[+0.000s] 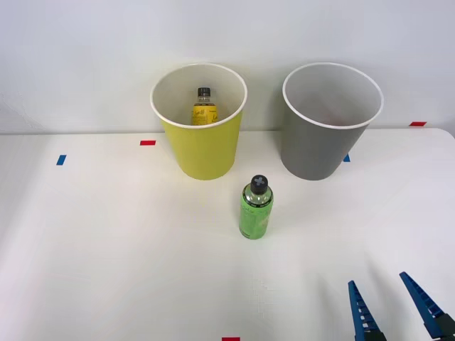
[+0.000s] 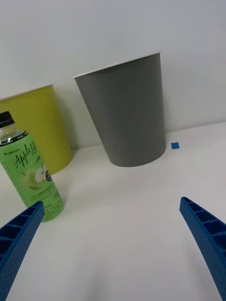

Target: Put cans in the gray bin, plastic bottles in the light green bin

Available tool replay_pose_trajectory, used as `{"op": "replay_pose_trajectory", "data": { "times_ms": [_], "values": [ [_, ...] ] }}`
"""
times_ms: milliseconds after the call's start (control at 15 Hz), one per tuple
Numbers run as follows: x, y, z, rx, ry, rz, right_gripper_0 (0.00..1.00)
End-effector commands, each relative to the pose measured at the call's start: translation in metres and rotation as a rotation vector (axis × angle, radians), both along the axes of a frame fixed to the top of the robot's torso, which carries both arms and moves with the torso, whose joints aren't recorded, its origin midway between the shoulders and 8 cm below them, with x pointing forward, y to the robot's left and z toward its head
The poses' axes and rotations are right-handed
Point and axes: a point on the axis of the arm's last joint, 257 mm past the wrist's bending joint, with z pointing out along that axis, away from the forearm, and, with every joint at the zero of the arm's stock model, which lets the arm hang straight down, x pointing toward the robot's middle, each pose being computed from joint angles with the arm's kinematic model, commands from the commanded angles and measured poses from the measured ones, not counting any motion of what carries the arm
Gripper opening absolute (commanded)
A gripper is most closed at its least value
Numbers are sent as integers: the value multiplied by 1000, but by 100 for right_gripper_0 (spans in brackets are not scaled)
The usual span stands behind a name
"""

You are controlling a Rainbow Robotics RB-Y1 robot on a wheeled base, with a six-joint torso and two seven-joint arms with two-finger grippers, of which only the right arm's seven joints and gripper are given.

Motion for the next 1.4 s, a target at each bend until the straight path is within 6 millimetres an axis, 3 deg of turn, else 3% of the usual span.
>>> {"op": "replay_pose_trajectory", "data": {
  "times_ms": [67,1400],
  "values": [
    [0,0,0,0,0,0,100],
    [0,0,0,0,0,0,100]
  ]
}}
